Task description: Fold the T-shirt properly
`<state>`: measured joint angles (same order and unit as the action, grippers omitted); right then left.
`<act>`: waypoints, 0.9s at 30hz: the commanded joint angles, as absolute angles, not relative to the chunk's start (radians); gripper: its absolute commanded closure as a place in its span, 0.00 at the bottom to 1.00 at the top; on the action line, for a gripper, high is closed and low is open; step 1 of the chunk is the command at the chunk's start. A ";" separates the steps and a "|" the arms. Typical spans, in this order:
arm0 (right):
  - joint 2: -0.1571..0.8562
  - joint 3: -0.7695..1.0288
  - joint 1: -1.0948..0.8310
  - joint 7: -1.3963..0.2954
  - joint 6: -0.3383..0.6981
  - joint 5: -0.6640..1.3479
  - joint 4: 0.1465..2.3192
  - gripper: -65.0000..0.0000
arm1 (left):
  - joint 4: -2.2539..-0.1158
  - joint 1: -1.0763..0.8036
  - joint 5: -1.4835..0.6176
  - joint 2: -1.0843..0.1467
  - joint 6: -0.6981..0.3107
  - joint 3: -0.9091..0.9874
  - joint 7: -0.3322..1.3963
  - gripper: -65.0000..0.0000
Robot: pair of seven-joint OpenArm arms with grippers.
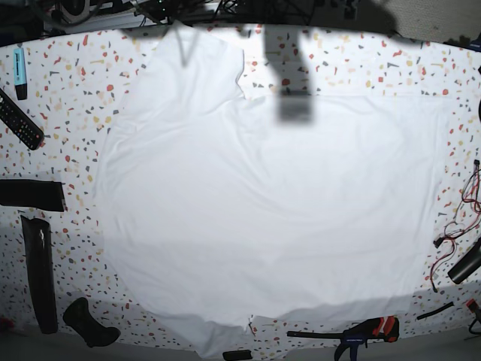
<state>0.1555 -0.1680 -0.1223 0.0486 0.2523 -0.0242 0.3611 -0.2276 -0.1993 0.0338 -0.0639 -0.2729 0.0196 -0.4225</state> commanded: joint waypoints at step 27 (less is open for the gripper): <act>0.276 -0.165 -0.205 0.138 0.424 -0.023 0.473 0.57 | -0.606 -0.418 0.037 -0.123 -0.469 0.018 -0.636 0.62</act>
